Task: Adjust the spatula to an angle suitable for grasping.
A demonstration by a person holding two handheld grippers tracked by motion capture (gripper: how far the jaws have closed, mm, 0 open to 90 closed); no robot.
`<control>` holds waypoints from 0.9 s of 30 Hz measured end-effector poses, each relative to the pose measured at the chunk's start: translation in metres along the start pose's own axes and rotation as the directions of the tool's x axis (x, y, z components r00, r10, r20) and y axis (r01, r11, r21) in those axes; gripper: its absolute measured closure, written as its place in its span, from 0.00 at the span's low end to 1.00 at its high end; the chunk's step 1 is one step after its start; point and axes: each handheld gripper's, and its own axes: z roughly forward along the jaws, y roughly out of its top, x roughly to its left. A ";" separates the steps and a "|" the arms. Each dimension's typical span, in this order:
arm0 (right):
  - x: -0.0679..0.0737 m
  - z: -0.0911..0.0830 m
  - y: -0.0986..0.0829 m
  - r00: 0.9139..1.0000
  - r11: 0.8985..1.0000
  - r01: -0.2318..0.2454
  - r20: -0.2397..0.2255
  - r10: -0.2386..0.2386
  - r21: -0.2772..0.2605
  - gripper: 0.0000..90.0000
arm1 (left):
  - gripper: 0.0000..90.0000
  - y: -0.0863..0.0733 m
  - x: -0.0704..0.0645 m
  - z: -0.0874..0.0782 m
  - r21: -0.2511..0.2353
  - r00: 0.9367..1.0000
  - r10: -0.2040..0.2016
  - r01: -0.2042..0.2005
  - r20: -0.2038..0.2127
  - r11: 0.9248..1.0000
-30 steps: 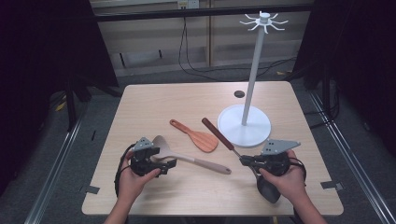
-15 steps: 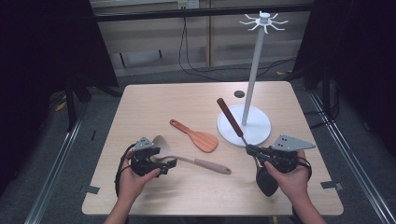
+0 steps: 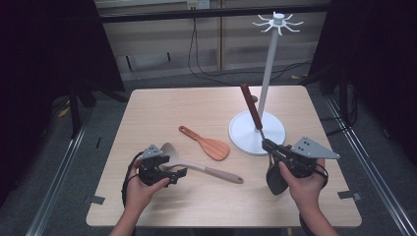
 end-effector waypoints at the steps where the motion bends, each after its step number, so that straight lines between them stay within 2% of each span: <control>1: 0.000 0.001 0.002 1.000 1.000 -0.006 0.010 0.006 -0.019 0.96 | 0.08 0.000 0.000 0.000 0.000 1.000 -0.002 0.002 0.001 1.000; 11: 0.003 0.004 0.008 0.998 0.997 -0.010 0.062 0.014 -0.072 0.95 | 0.08 0.002 -0.001 0.002 0.000 1.000 0.002 -0.002 0.009 1.000; 14: 0.004 0.002 0.011 0.996 0.996 0.011 0.085 -0.003 -0.088 0.95 | 0.08 0.003 -0.001 0.003 -0.001 1.000 0.010 -0.010 0.012 1.000; 16: 0.005 0.001 0.013 0.996 0.995 0.003 0.093 0.006 -0.102 0.95 | 0.08 0.003 -0.001 0.003 -0.004 1.000 0.007 -0.007 0.009 1.000; 27: 0.006 -0.004 0.022 0.988 0.985 0.024 0.153 0.003 -0.173 0.95 | 0.08 0.004 -0.002 0.003 -0.007 1.000 -0.005 0.005 0.014 1.000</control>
